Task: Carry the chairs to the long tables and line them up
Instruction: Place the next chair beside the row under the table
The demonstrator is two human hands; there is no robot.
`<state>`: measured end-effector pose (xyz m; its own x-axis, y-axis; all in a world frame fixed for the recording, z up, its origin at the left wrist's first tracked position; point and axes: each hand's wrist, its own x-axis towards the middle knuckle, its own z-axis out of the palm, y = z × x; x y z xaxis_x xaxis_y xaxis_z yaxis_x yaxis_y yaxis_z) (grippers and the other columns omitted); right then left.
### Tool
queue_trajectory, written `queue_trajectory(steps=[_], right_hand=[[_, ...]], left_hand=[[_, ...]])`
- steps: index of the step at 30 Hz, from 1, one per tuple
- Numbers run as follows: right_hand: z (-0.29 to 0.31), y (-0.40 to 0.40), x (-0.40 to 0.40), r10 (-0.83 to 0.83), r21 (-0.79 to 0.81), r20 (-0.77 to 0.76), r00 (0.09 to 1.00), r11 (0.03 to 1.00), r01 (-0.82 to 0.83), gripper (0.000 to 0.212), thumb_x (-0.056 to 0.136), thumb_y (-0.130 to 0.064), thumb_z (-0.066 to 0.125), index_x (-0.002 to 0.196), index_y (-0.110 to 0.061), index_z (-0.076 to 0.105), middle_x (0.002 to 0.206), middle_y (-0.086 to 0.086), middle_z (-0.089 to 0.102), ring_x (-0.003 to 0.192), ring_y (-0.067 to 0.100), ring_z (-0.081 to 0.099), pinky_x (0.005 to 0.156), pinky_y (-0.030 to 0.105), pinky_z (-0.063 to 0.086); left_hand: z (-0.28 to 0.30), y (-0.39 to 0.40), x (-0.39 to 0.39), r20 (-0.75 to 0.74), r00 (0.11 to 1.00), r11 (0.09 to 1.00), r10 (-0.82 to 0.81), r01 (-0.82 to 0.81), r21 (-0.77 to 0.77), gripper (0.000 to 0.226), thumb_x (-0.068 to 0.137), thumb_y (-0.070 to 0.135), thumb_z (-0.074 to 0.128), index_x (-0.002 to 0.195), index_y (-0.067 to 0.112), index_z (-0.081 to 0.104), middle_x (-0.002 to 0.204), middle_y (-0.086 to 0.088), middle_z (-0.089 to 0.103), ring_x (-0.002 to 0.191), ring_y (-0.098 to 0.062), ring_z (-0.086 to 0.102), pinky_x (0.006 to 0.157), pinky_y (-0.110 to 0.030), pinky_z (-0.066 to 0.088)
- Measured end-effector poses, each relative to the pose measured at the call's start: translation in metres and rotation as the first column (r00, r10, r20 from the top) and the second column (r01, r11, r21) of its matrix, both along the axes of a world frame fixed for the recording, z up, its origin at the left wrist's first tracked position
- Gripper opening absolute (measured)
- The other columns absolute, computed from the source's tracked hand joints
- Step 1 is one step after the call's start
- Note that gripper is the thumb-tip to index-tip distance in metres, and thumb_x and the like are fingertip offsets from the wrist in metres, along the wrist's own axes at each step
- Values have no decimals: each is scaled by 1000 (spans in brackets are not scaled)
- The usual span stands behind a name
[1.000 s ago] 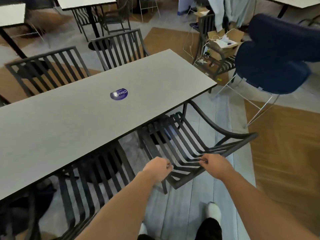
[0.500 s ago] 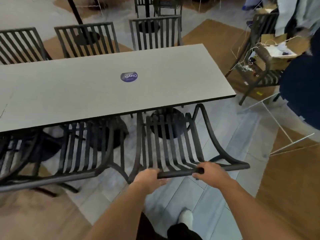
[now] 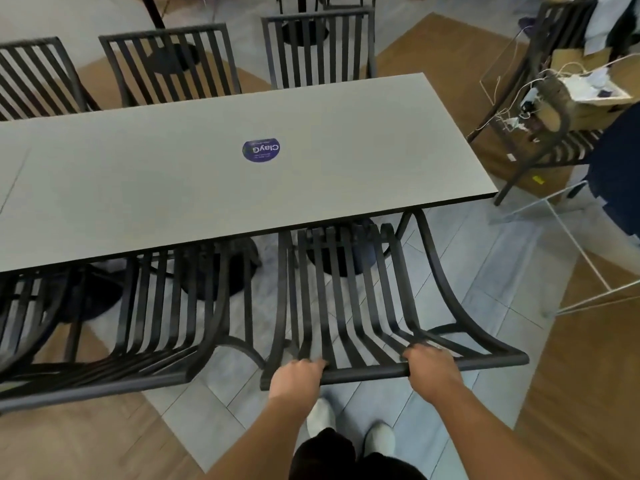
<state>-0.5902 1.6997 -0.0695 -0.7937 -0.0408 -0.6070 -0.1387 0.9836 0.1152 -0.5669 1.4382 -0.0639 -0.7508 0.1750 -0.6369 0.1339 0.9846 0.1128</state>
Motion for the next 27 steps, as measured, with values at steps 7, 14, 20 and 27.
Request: queue_trajectory(steps=[7, 14, 20, 27], right_hand=[[-7, -2, -43, -12, 32, -18, 1000, 999, 13, 29, 97, -17, 55, 122, -27, 66, 121, -2, 65, 117, 21, 59, 105, 38, 40], [-4, 0, -82, -26, 35, -2, 1000, 999, 26, 30, 98, -19, 56, 126, -26, 64, 122, -1, 62, 118, 22, 58, 108, 41, 36], [-4, 3, -83, 12, 11, 13, 1000, 1000, -13, 29, 98, -19, 57, 125, -25, 63, 125, -1, 62, 118, 23, 57, 110, 46, 34], [-5, 13, -83, 60, -44, -8, 998, 997, -61, 27, 98, -20, 57, 123, -24, 65, 121, 0, 62, 112, 23, 61, 103, 41, 42]], left_hand=[[0, -4, -47, -30, 999, 999, 35, -34, 28, 60, 100, 4, 44, 149, 39, 43, 121, -3, 67, 109, -25, 64, 89, -39, 56], [0, 3, -86, -38, 998, 999, 52, -51, 20, 57, 101, 5, 44, 148, 36, 44, 115, -3, 67, 103, -26, 67, 86, -40, 57], [1, 5, -84, -68, 996, 998, 59, -60, -4, 57, 101, 6, 44, 148, 38, 44, 116, -1, 67, 104, -24, 65, 85, -36, 55], [4, 15, -82, -102, 991, 996, 87, -89, -21, 57, 103, 8, 45, 149, 41, 43, 123, 2, 66, 112, -21, 63, 92, -34, 52]])
